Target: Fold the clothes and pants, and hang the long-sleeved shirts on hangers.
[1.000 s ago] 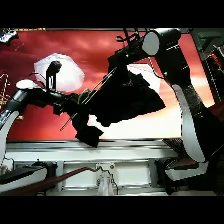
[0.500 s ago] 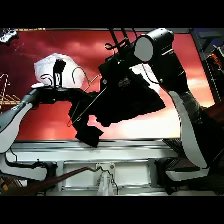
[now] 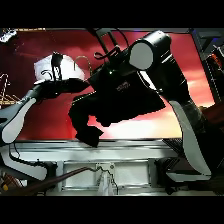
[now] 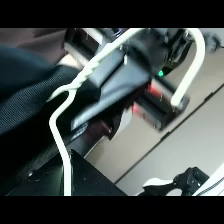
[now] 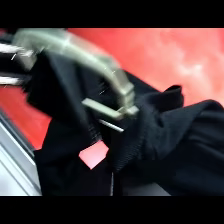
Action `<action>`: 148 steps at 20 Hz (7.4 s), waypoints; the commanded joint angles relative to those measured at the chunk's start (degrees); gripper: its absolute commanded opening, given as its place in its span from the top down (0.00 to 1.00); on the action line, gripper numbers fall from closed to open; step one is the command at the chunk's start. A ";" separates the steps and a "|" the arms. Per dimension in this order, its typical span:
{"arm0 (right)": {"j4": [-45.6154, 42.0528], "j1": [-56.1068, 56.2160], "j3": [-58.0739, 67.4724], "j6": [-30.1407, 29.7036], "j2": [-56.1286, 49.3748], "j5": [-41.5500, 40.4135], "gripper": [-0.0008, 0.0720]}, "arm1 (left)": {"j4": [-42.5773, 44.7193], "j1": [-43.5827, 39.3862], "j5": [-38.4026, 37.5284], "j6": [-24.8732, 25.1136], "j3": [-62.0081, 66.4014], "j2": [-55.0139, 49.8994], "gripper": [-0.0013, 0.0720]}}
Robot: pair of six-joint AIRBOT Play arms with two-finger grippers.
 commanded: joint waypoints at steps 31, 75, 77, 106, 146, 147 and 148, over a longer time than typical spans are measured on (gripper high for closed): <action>10.38 1.68 0.00 -1.16 1.29 5.95 0.96 | -26.40 -2.69 -0.20 3.45 3.45 -0.15 0.97; 11.74 -1.77 0.02 4.46 2.60 -1.75 0.96 | -25.81 -5.92 -0.26 1.95 3.48 -1.77 0.97; 14.16 -1.77 0.02 4.46 2.60 -2.12 0.96 | -25.86 -6.60 -0.24 1.99 3.48 -1.09 0.97; -16.06 -5.53 0.00 -42.03 23.63 -19.52 0.03 | -20.61 -8.35 -0.22 3.89 3.45 2.71 0.97; -3.67 -13.31 -14.60 -38.86 23.34 -8.31 0.96 | -61.11 4.76 29.90 9.77 3.48 2.99 0.67; -3.67 -13.33 -14.60 -36.92 23.52 -8.26 0.96 | -59.45 6.43 29.20 9.77 3.48 3.72 0.85; -3.69 -13.33 -14.60 -34.80 23.52 -8.24 0.96 | -54.77 8.48 29.42 9.70 3.48 5.31 0.91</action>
